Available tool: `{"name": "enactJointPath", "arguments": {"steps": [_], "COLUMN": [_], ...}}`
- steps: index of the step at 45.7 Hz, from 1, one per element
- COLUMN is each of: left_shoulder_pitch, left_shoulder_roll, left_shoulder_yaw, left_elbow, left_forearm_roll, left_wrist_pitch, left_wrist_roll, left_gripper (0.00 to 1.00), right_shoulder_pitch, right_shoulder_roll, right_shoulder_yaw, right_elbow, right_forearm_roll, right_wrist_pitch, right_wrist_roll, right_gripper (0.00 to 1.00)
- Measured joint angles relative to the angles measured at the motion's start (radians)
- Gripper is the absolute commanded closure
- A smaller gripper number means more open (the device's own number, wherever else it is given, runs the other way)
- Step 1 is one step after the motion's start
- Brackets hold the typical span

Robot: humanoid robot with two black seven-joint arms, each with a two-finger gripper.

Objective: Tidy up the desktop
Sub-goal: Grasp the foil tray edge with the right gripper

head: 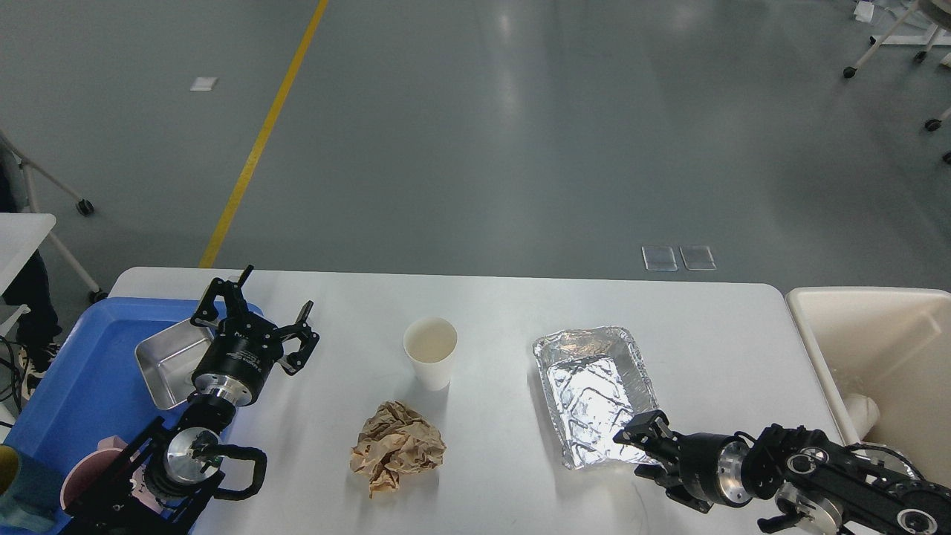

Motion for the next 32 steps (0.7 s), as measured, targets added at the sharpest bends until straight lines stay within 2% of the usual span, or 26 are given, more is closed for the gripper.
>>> {"name": "enactJointPath", "arguments": {"steps": [4, 11, 12, 14, 15, 32], "left_shoulder_pitch": [0.0, 0.001, 0.001, 0.001, 0.001, 0.001], "left_shoulder_roll": [0.002, 0.002, 0.002, 0.002, 0.002, 0.003], "left_shoulder_yaw": [0.0, -0.001, -0.001, -0.001, -0.001, -0.001], "left_elbow": [0.0, -0.001, -0.001, -0.002, -0.002, -0.003], "left_forearm_roll": [0.0, 0.0, 0.0, 0.0, 0.0, 0.0], "left_wrist_pitch": [0.0, 0.0, 0.0, 0.0, 0.0, 0.0], "left_wrist_roll": [0.0, 0.0, 0.0, 0.0, 0.0, 0.0], "left_gripper": [0.03, 0.03, 0.03, 0.03, 0.03, 0.03], "right_shoulder_pitch": [0.0, 0.002, 0.003, 0.003, 0.003, 0.005], "right_shoulder_roll": [0.002, 0.006, 0.006, 0.007, 0.007, 0.001], "right_shoulder_yaw": [-0.001, -0.022, -0.024, -0.026, -0.027, -0.028], "right_elbow": [-0.001, -0.003, -0.003, -0.003, -0.003, 0.001], "right_forearm_roll": [-0.001, -0.014, -0.017, -0.021, -0.023, -0.009], "right_wrist_pitch": [0.0, 0.0, 0.0, 0.0, 0.0, 0.05], "right_wrist_roll": [0.0, 0.003, 0.004, 0.006, 0.007, 0.012], "right_gripper": [0.52, 0.7, 0.75, 0.97, 1.0, 1.0]}}
